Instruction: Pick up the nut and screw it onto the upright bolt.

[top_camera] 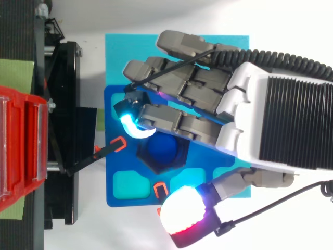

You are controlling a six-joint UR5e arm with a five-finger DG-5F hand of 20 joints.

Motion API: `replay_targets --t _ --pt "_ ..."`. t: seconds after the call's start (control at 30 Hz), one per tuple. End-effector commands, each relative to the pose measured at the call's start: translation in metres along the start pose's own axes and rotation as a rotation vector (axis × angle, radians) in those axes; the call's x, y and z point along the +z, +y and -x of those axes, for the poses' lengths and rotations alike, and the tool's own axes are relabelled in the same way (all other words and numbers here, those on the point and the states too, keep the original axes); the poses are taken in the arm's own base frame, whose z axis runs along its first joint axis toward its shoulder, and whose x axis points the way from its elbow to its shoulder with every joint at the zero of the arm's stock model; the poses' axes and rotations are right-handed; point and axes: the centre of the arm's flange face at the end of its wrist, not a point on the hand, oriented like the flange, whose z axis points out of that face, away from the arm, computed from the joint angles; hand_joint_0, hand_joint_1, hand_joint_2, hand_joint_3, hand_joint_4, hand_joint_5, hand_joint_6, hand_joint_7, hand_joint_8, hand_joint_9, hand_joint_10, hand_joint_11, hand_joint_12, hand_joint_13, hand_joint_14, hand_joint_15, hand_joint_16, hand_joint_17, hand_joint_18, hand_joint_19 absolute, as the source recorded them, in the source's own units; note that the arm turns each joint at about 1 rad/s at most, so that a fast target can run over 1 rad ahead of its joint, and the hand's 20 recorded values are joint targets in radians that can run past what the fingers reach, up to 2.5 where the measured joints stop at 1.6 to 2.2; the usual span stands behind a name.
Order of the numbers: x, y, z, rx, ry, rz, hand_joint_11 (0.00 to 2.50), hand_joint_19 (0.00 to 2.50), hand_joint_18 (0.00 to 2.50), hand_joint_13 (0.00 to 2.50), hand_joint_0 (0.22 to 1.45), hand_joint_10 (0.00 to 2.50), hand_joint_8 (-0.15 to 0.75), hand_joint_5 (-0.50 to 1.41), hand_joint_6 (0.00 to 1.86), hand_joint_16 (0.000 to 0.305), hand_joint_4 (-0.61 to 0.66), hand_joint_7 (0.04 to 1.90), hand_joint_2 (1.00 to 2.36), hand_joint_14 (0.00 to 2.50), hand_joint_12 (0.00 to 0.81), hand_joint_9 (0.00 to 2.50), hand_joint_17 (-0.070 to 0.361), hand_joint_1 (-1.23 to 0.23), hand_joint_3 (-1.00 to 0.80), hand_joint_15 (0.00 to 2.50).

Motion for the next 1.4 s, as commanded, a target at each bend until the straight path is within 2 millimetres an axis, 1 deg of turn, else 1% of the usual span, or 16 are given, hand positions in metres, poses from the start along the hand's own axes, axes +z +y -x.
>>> replay_targets --t 0.0,0.17,0.33,0.53,0.67,0.77,0.8,0.83,0.9,1.0,1.03,1.1,1.13,1.2,1.27,1.37 --pt "-0.001 -0.005 -0.001 -0.005 0.016 -0.004 0.00 0.03 0.34 0.45 0.50 0.00 0.301 -0.13 0.50 0.049 0.27 1.16 1.00 0.00 0.375 0.43 0.111 -0.14 -0.50 0.00" --pt "-0.002 -0.012 -0.001 -0.006 0.019 -0.006 0.00 0.04 0.40 0.50 0.51 0.00 0.305 -0.11 0.50 0.048 0.28 1.23 1.00 0.00 0.361 0.50 0.108 -0.16 -0.50 0.00" --pt "-0.002 -0.020 0.000 -0.009 0.022 -0.003 0.00 0.05 0.50 0.59 0.51 0.00 0.310 -0.08 0.50 0.045 0.27 1.38 1.00 0.00 0.344 0.60 0.102 -0.19 -0.50 0.00" --pt "-0.003 -0.029 0.000 -0.012 0.032 -0.008 0.00 0.07 0.56 0.67 0.52 0.00 0.315 -0.07 0.58 0.043 0.26 1.31 1.00 0.00 0.325 0.70 0.097 -0.21 -0.50 0.00" --pt "-0.003 -0.034 0.002 -0.012 0.033 0.002 0.00 0.10 0.64 0.74 0.53 0.00 0.319 -0.06 0.64 0.041 0.22 1.25 1.00 0.00 0.303 0.83 0.091 -0.23 -0.50 0.00" --pt "-0.003 -0.034 0.002 -0.011 0.034 0.006 0.00 0.12 0.69 0.79 0.53 0.00 0.326 -0.04 0.65 0.039 0.21 1.25 1.00 0.00 0.286 0.92 0.089 -0.23 -0.50 0.00" --pt "-0.003 -0.036 0.002 -0.011 0.034 0.005 0.00 0.13 0.70 0.81 0.54 0.00 0.324 -0.04 0.64 0.039 0.21 1.27 1.00 0.00 0.283 0.95 0.089 -0.23 -0.50 0.00" --pt "-0.003 -0.036 0.002 -0.011 0.034 0.005 0.00 0.13 0.70 0.81 0.54 0.00 0.325 -0.03 0.59 0.040 0.22 1.35 1.00 0.00 0.284 0.95 0.089 -0.22 -0.50 0.00" --pt "-0.002 -0.037 0.003 -0.010 0.029 0.007 0.00 0.13 0.70 0.80 0.53 0.00 0.320 -0.03 0.51 0.040 0.22 1.45 1.00 0.00 0.292 0.94 0.091 -0.20 -0.50 0.00" --pt "0.000 -0.036 0.008 -0.008 0.022 0.012 0.00 0.13 0.68 0.76 0.53 0.00 0.312 -0.07 0.50 0.042 0.25 1.30 1.00 0.00 0.306 0.87 0.093 -0.18 -0.50 0.00" --pt "0.004 -0.036 0.016 -0.006 0.007 0.014 0.00 0.13 0.66 0.74 0.52 0.00 0.308 -0.08 0.50 0.042 0.26 1.23 1.00 0.00 0.312 0.84 0.095 -0.17 -0.50 0.00" --pt "0.007 -0.035 0.023 -0.005 -0.001 0.016 0.00 0.12 0.65 0.72 0.52 0.00 0.309 -0.10 0.50 0.043 0.28 1.14 1.00 0.00 0.318 0.81 0.097 -0.16 -0.50 0.00" --pt "0.010 -0.035 0.031 -0.004 -0.009 0.020 0.00 0.11 0.60 0.68 0.52 0.00 0.302 -0.11 0.50 0.044 0.28 1.08 1.00 0.00 0.323 0.77 0.099 -0.16 -0.50 0.00" --pt "0.011 -0.034 0.038 -0.008 -0.002 0.026 0.00 0.08 0.52 0.61 0.51 0.00 0.290 -0.12 0.50 0.045 0.27 0.95 1.00 0.00 0.334 0.70 0.102 -0.14 -0.50 0.00" --pt "0.014 -0.031 0.049 -0.017 0.002 0.035 0.00 0.07 0.47 0.56 0.51 0.00 0.280 -0.13 0.50 0.046 0.25 0.89 1.00 0.00 0.339 0.67 0.103 -0.13 -0.50 0.00" --pt "0.016 -0.031 0.053 -0.023 -0.006 0.037 0.00 0.04 0.40 0.51 0.51 0.00 0.275 -0.14 0.50 0.046 0.23 0.82 1.00 0.00 0.348 0.63 0.103 -0.12 -0.50 0.00"
